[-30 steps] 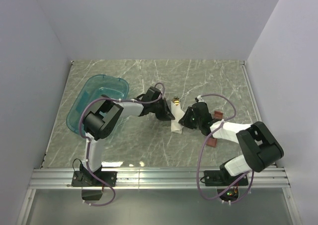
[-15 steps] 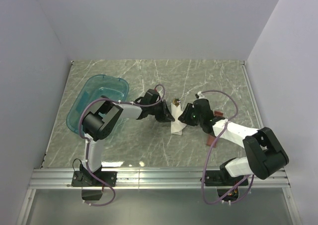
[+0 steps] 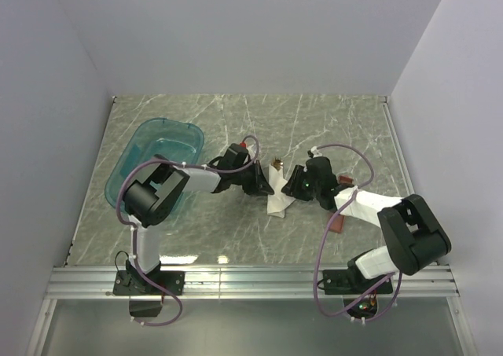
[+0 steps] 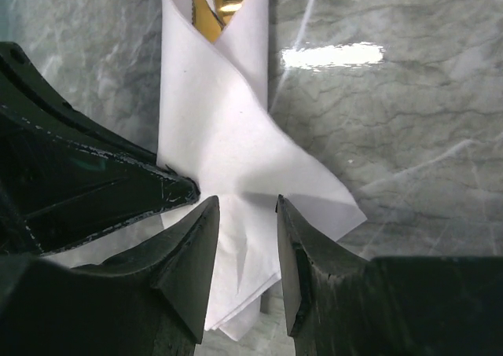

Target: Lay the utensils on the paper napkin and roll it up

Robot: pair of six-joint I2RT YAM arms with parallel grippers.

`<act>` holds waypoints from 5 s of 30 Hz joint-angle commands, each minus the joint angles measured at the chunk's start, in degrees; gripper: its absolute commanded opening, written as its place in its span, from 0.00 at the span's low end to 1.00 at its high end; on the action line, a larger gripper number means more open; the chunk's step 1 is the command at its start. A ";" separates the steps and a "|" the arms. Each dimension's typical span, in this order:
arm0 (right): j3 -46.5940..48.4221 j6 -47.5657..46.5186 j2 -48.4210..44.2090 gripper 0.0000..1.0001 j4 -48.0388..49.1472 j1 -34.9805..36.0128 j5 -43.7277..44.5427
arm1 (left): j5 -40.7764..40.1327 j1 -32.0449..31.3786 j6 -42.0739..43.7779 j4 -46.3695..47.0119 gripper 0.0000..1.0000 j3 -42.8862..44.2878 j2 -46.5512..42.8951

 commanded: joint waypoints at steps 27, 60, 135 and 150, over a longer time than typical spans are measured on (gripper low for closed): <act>-3.73 -1.22 3.52 0.13 1.14 1.27 0.89 | -1.42 0.51 -1.03 -1.45 0.29 -0.78 -3.11; -5.05 1.60 2.20 0.11 -1.07 1.80 5.73 | -2.30 0.78 -0.76 -19.03 0.55 7.48 7.61; 3.39 0.90 -15.89 0.34 -14.17 5.84 13.39 | 7.98 0.60 -3.75 5.22 0.01 7.22 2.79; 3.56 -6.75 -19.15 0.41 -6.43 0.04 -2.26 | 8.51 0.69 1.17 10.75 0.00 1.96 -1.78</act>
